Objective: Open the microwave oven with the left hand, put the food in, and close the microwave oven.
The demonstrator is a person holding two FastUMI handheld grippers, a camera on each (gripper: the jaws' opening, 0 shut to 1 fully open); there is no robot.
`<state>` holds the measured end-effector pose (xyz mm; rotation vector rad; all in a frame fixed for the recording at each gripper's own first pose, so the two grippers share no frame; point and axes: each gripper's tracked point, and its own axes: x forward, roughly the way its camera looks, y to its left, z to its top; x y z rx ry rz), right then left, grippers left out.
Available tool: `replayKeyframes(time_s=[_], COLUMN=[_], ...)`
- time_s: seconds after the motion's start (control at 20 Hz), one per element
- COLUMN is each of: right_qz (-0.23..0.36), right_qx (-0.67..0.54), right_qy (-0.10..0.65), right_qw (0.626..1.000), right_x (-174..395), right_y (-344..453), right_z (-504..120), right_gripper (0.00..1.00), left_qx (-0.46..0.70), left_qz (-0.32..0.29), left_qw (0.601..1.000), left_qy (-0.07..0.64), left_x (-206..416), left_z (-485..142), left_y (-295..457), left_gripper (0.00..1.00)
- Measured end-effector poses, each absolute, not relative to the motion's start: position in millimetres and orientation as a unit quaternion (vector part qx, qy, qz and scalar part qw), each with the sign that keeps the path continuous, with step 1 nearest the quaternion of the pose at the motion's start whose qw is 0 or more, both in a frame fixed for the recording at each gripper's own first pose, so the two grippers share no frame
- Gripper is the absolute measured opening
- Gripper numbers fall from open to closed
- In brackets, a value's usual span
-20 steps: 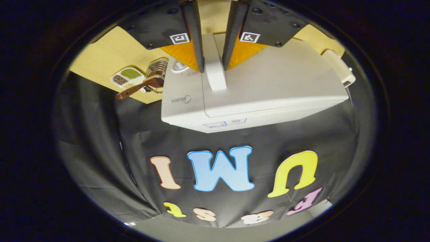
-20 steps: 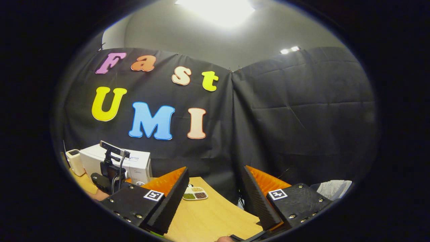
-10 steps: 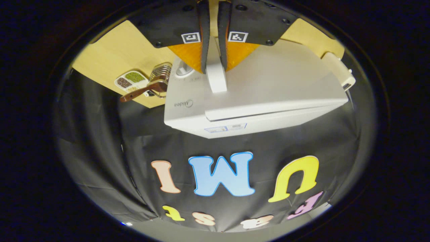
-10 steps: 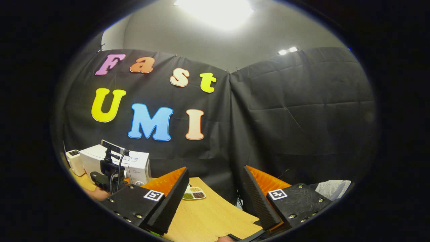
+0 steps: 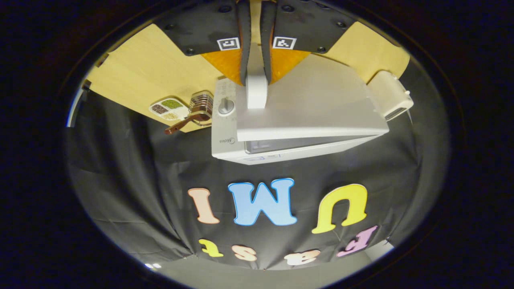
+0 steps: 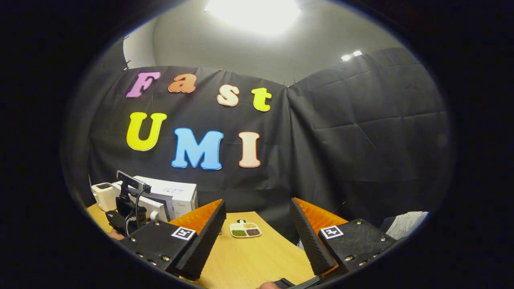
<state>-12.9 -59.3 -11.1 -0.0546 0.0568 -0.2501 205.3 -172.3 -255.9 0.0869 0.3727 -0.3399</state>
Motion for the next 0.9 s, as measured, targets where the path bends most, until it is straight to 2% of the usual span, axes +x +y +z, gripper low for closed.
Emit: replayKeyframes(time_s=[0.5,0.9], right_qz=[-0.016,0.019], right_qx=[-0.010,-0.001], right_qy=[0.020,0.010], right_qw=[1.000,1.000], right_x=[-40,-33], right_y=[-58,-6], right_z=[-9,-1], right_gripper=[0.97,0.97], left_qx=[0.051,0.056], left_qz=[-0.082,-0.083], left_qw=[0.974,0.973], left_qy=[0.204,0.209], left_x=[139,102], left_z=[-248,-247], left_y=[-100,-39], left_gripper=[0.15,0.15])
